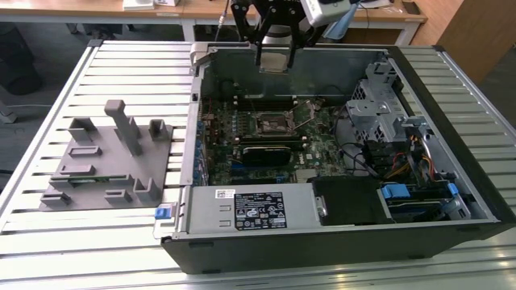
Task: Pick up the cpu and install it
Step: 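Place the cpu into insertion slot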
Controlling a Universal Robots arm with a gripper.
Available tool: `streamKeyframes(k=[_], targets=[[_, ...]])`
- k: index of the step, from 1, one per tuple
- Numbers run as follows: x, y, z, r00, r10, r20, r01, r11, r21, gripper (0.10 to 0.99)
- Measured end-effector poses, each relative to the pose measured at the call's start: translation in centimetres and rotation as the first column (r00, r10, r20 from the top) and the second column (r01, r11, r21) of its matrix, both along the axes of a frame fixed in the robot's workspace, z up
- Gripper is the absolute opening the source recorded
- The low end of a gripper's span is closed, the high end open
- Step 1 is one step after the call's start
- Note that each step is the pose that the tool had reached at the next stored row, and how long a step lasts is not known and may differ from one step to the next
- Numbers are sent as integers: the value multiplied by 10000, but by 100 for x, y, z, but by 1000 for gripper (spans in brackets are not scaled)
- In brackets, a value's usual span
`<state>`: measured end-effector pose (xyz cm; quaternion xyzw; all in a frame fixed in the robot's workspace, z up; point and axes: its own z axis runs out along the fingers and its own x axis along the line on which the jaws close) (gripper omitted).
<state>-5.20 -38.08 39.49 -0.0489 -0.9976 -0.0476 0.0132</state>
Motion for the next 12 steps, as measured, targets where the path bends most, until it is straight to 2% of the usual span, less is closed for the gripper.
streamKeyframes(k=[7, 12], targets=[[0, 0, -1, 9990, -439, 1, 439, 9990, -7, 541], [0, 1, -3, 9931, -1171, 1, 1171, 9931, -20, 541]])
